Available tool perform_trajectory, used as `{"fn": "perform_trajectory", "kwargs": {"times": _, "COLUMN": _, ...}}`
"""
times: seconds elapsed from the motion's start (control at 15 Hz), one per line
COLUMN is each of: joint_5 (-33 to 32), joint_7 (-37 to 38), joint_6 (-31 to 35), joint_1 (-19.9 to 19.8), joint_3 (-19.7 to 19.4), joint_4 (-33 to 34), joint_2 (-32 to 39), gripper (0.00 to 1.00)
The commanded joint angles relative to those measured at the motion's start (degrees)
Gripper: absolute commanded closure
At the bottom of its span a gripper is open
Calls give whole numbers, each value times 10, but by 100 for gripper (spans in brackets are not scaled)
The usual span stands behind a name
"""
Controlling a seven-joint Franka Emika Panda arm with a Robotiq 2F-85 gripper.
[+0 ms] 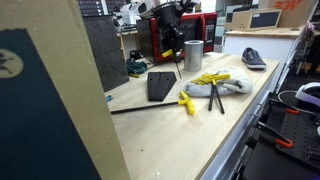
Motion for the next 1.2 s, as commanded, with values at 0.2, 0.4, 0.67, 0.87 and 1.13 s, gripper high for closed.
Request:
{"fn": "perform_trajectory", "kwargs": {"times": 0.2, "joint_5": 137, "joint_7": -1, "joint_6": 104, "joint_1": -24, "joint_3": -24, "joint_4": -165, "joint_2": -108, "gripper": 98}}
{"fn": "perform_trajectory", "kwargs": {"times": 0.4, "joint_5": 198, "joint_7": 3, "joint_6": 110, "joint_1": -32, "joint_3": -48, "joint_4": -219, "joint_2": -150, "gripper": 98}}
{"fn": "perform_trajectory", "kwargs": {"times": 0.67, "joint_5": 250, "joint_7": 6, "joint_6": 104, "joint_1": -37, "joint_3": -85, "joint_4": -270, "joint_2": -197, "gripper": 98}}
{"fn": "perform_trajectory", "kwargs": {"times": 0.87, "joint_5": 270, "joint_7": 16, "joint_6": 95, "joint_1": -38, "joint_3": -109, "joint_4": -297, "joint_2": -222, "gripper": 98}}
{"fn": "perform_trajectory", "kwargs": {"times": 1.13, "joint_5": 284, "joint_7": 33, "joint_6": 83, "joint_1": -43, "joint_3": -136, "joint_4": -324, "joint_2": -238, "gripper": 98}}
